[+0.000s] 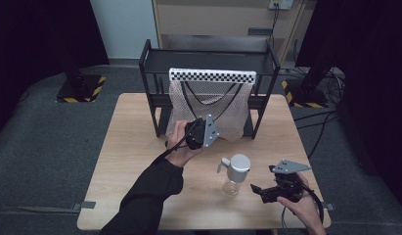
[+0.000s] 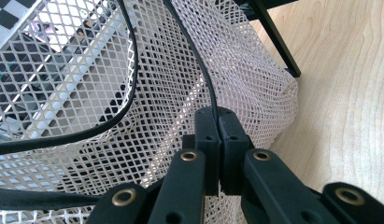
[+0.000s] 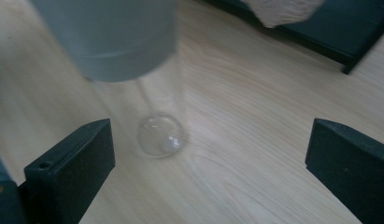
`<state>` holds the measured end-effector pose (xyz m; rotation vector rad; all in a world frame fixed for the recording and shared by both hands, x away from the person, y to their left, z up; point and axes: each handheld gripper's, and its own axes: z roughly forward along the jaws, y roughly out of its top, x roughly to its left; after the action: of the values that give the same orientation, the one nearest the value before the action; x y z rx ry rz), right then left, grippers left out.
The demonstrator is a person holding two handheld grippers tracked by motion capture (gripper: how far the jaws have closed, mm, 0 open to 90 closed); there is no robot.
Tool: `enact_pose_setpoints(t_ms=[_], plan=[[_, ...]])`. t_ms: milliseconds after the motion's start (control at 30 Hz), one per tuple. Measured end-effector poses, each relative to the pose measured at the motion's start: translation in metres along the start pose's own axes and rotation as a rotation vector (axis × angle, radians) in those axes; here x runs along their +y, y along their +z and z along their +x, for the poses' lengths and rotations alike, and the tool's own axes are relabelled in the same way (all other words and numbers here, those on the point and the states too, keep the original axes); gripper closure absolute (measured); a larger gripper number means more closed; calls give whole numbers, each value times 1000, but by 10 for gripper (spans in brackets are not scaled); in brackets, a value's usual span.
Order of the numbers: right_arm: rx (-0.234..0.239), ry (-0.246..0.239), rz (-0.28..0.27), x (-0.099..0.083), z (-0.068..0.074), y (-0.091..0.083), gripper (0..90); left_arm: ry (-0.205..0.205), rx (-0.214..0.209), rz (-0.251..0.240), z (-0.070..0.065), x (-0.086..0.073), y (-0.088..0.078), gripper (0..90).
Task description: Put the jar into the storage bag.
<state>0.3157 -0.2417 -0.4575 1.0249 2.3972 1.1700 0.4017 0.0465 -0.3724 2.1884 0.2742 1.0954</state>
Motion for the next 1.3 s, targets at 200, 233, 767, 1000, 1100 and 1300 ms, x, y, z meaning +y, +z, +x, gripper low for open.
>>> enact_pose_setpoints(t_ms=[200,233,767,1000,1100,1300], plan=[[48,-32,10,4,13,10,8,-2,2,4,0,-2,0,884],[54,-35,13,4,14,12,8,-1,4,5,0,-2,0,886],[107,-27,-38,8,24,35,42,-10,-1,6,-1,-3,3,880],[118,-8,-79,11,28,43,92,-13,0,4,-2,-4,3,875],[108,-1,-94,12,29,44,121,-15,-2,4,-2,-4,4,868],[81,18,-136,11,29,46,224,-13,1,6,-2,-4,5,877]])
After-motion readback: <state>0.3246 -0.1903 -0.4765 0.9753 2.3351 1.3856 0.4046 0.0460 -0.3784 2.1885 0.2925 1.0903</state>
